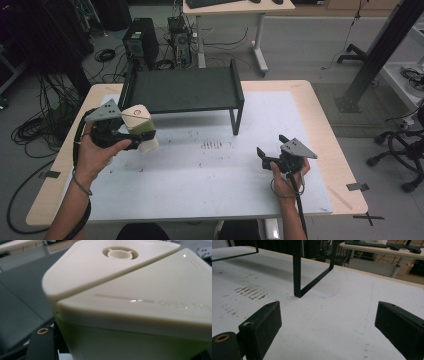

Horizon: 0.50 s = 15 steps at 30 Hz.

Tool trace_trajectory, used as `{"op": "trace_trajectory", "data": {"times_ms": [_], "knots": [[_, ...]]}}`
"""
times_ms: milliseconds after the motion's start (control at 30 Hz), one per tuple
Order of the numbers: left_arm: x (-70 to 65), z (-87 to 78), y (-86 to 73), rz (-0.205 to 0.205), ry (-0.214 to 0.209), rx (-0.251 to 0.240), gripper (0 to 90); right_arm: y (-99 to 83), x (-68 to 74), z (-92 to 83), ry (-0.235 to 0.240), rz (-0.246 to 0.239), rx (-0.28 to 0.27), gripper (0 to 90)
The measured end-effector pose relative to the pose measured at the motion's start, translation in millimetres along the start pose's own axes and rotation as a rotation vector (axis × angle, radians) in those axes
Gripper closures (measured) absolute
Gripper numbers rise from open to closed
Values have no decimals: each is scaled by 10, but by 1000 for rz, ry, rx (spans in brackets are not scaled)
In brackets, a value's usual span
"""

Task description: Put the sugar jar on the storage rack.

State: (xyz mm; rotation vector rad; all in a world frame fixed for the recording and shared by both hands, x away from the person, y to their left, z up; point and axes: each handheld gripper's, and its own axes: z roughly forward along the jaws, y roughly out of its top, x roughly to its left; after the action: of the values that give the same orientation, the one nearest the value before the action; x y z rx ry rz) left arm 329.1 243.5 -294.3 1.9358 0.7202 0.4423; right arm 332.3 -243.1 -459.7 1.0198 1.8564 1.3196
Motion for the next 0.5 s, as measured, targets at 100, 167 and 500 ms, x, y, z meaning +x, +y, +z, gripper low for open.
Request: {"op": "trace_trajectory", "data": {"times_ms": [100, 167, 500], "knots": [[27, 21, 115, 13, -4, -6, 276, -1, -3, -3, -1, 4, -1, 69], [75, 44, 226, 24, 3, -10, 276, -2, -5, -4, 3, 8, -2, 67], [292, 181, 535, 28, 20, -25, 277, -5, -13, -10, 2, 16, -5, 66]]}}
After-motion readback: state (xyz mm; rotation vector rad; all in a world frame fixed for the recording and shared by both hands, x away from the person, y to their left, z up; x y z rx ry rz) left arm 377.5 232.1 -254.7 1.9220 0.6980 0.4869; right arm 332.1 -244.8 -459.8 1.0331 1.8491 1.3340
